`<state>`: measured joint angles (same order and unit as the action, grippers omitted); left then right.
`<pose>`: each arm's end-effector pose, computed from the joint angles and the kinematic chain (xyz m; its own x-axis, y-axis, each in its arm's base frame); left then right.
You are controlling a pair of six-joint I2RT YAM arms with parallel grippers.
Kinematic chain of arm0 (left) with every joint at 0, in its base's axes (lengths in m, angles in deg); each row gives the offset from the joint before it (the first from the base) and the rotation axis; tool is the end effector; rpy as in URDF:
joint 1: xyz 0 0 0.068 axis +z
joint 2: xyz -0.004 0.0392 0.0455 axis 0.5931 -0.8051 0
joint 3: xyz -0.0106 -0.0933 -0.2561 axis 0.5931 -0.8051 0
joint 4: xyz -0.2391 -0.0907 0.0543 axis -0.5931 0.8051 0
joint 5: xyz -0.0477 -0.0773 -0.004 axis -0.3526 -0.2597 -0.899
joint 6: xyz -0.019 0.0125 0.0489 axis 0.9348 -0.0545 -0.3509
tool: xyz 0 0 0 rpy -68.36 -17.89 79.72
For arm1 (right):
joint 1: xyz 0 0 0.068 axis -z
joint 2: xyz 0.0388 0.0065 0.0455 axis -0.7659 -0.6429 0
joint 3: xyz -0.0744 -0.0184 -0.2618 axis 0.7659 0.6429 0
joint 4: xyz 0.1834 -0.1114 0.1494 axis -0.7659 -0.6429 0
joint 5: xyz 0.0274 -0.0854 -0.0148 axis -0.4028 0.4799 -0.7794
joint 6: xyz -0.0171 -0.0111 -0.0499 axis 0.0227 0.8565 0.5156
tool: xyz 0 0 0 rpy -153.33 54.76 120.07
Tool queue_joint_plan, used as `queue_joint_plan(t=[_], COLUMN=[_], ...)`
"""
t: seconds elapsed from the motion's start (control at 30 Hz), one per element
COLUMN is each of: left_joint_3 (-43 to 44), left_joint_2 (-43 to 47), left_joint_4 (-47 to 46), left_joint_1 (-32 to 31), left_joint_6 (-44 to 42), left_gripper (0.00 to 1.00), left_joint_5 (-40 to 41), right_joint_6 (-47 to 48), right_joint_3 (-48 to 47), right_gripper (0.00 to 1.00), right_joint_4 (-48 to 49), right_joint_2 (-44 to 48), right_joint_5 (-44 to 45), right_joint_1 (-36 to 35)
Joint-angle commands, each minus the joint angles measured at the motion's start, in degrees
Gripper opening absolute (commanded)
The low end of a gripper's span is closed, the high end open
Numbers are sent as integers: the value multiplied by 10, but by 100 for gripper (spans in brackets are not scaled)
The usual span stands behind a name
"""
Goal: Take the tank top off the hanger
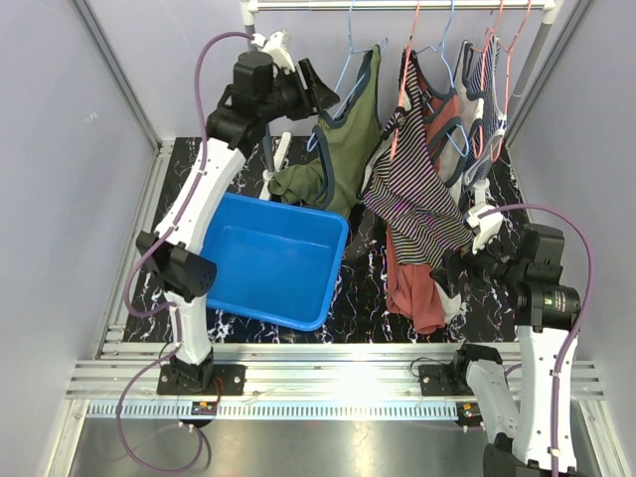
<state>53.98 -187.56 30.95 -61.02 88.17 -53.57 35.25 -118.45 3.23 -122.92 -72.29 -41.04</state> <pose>0.3888 -0.1897 0.4802 -0.5016 -0.3522 -0.7901 0.4565 0.6681 -0.5876 0.1131 0.0042 0.3515 -0.3987 -0.3170 -0.8605 -0.5998 0.8000 -0.0168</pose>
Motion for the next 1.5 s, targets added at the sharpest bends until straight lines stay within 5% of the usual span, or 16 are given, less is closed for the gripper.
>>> queue_joint_plan(t=[0.0,0.63,0.8,1.47], left_joint_3=[43,46,51,55], left_joint_2=[-6,-37,-43,12], left_joint_4=[-65,-67,-75,-224], left_joint_1=[-15,-52,-52,-52], left_joint_6=[4,-121,-131,-111], left_gripper=[56,31,0,0], left_joint_5=[-2,87,90,100], right_joint_6=[-9,-13,-14,-24], right_joint_3=[5,3,-4,-20], right_gripper=[100,100,100,100], right_joint_4=[25,26,25,33], right_joint_2=[6,1,0,1], right_joint_5=[-15,-7,-6,-3], right_joint_1=[1,1,1,1])
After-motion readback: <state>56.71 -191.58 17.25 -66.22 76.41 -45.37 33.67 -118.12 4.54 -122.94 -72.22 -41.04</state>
